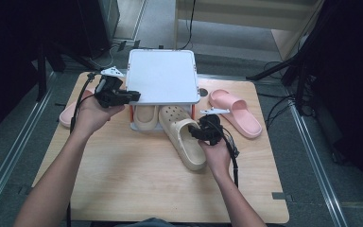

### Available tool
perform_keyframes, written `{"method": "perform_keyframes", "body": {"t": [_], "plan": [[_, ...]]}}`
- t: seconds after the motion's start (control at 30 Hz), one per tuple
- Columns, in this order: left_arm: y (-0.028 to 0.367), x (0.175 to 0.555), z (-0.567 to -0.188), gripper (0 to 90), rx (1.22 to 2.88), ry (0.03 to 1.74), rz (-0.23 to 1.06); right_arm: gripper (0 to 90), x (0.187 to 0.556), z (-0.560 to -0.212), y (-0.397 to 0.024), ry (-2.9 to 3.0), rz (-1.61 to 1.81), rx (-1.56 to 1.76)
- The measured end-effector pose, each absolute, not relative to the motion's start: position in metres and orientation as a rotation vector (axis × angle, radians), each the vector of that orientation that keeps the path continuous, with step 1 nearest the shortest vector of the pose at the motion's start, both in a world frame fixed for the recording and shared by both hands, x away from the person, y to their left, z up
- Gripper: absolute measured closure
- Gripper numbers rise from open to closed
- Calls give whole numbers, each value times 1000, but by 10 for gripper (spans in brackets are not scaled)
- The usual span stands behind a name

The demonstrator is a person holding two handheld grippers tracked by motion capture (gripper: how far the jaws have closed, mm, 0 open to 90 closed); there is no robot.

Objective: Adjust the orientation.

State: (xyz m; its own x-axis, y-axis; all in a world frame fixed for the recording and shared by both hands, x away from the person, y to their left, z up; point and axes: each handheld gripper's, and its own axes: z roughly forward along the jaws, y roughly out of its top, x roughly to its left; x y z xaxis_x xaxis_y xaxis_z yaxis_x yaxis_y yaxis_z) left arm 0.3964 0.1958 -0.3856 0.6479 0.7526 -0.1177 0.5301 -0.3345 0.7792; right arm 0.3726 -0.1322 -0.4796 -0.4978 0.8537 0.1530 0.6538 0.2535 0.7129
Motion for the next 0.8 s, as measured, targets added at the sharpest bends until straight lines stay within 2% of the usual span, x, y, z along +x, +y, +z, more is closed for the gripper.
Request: {"method": "perform_keyframes", "body": {"t": [0.1, 0.53, 0.73, 0.8], "plan": [[196, 396, -385, 832, 2024, 999, 336, 535, 364, -472, -137, 2287, 1093, 1389], [197, 397, -386, 829, 2022, 997, 327, 469, 327, -454, -159, 2272, 1121, 1327], [197, 397, -386, 828, 2020, 995, 324, 552, 314, -454, -173, 2284, 1135, 1336], [197, 398, -386, 828, 2018, 994, 322, 641, 305, -455, -181, 2302, 1146, 1338]]}}
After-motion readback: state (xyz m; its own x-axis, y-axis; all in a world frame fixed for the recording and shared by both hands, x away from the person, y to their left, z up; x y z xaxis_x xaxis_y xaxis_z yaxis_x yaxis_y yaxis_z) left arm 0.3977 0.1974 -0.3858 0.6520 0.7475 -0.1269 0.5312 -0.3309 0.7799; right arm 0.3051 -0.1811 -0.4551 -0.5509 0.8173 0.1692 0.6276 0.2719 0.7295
